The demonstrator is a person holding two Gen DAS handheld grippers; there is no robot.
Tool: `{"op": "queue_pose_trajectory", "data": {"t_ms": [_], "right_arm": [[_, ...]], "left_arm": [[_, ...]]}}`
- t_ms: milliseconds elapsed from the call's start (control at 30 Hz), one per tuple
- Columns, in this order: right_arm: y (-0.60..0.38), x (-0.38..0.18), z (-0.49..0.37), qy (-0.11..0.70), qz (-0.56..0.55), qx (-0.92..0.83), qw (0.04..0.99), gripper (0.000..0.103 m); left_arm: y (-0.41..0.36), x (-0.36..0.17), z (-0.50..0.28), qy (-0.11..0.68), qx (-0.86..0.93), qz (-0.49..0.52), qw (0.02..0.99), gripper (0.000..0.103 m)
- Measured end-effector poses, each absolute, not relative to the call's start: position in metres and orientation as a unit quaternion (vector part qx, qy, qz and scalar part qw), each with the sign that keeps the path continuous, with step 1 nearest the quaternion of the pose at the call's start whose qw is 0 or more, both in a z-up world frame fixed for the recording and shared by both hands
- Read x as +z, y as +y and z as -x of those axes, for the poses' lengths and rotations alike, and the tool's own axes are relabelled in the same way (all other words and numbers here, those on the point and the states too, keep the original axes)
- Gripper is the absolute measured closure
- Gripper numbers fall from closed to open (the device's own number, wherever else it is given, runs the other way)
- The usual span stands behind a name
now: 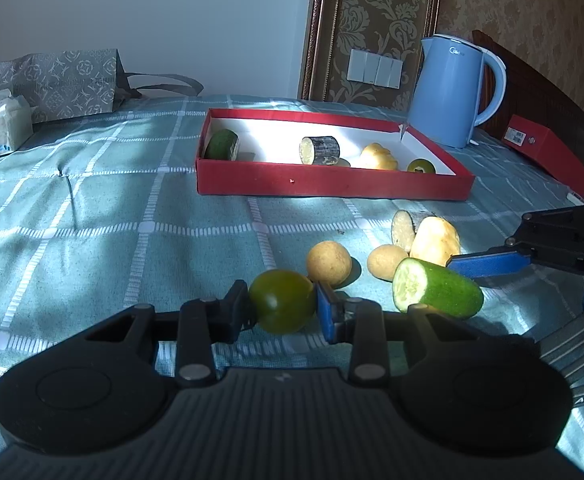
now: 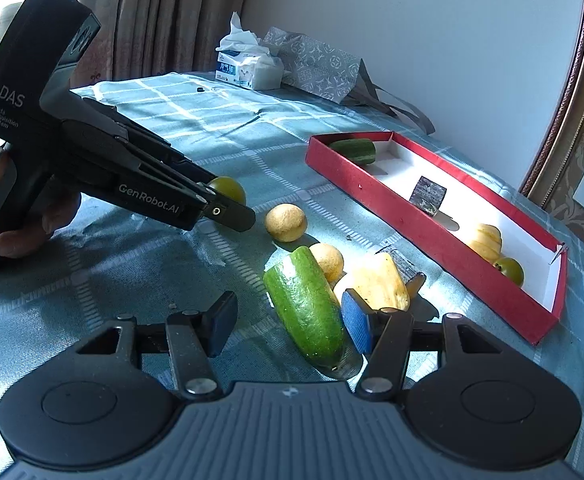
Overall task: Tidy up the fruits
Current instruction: 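Lift the green tomato with the left tool while the right tool grasps the light green zucchini piece, then lift the zucchini piece with the right tool while the left tool carries the tomato toward the tray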
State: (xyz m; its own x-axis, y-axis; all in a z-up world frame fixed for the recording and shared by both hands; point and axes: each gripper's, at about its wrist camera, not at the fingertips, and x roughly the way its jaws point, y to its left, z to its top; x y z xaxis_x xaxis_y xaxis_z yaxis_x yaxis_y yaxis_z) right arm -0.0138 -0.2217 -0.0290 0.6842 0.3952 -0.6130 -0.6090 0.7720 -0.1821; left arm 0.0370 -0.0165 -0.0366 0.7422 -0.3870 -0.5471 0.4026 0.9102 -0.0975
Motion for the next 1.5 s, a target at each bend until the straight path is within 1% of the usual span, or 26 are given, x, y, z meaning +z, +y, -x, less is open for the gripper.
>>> {"op": "queue_pose_trajectory", "data": {"t_ms": [100,233,300,333,433,667,800,1133,1367,1500], "right_arm": [[-0.221,-0.03,0.004,0.297,0.179,0.286,0.893,0.047],[-0.213,-0.033,0.001,0.291,0.18,0.285,0.895,0.05],[-0.214,-0.033,0.002,0.291,0.178,0.28,0.898,0.055],[-0.217,-0.033,0.003,0.291,0.175,0.275,0.899,0.061],[-0.225,-0.033,0.003,0.297,0.162,0.267,0.902,0.067],[-0.223,-0.036,0.01,0.282,0.158,0.25,0.913,0.069],[-0.23,-0.032,0.016,0.276,0.128,0.25,0.919,0.069],[-0.256,-0.013,0.031,0.222,0.072,0.185,0.955,0.07],[-0.264,-0.007,0.035,0.182,0.089,0.111,0.973,0.07],[-0.269,-0.009,0.021,0.177,0.087,0.061,0.979,0.07]], "left_arm": [[-0.016,-0.036,-0.037,0.289,-0.213,-0.013,0.933,0.07],[-0.016,-0.036,-0.037,0.291,-0.213,-0.011,0.933,0.07],[-0.015,-0.036,-0.037,0.291,-0.213,-0.01,0.933,0.07],[-0.015,-0.036,-0.037,0.291,-0.214,-0.01,0.933,0.07],[-0.015,-0.037,-0.037,0.29,-0.216,-0.009,0.932,0.07],[-0.015,-0.036,-0.037,0.29,-0.215,-0.008,0.933,0.07],[-0.015,-0.036,-0.037,0.289,-0.214,-0.008,0.933,0.07],[-0.015,-0.036,-0.036,0.288,-0.216,-0.011,0.933,0.07],[-0.016,-0.036,-0.036,0.288,-0.216,-0.011,0.933,0.07],[-0.016,-0.036,-0.035,0.287,-0.216,-0.013,0.933,0.07]]}}
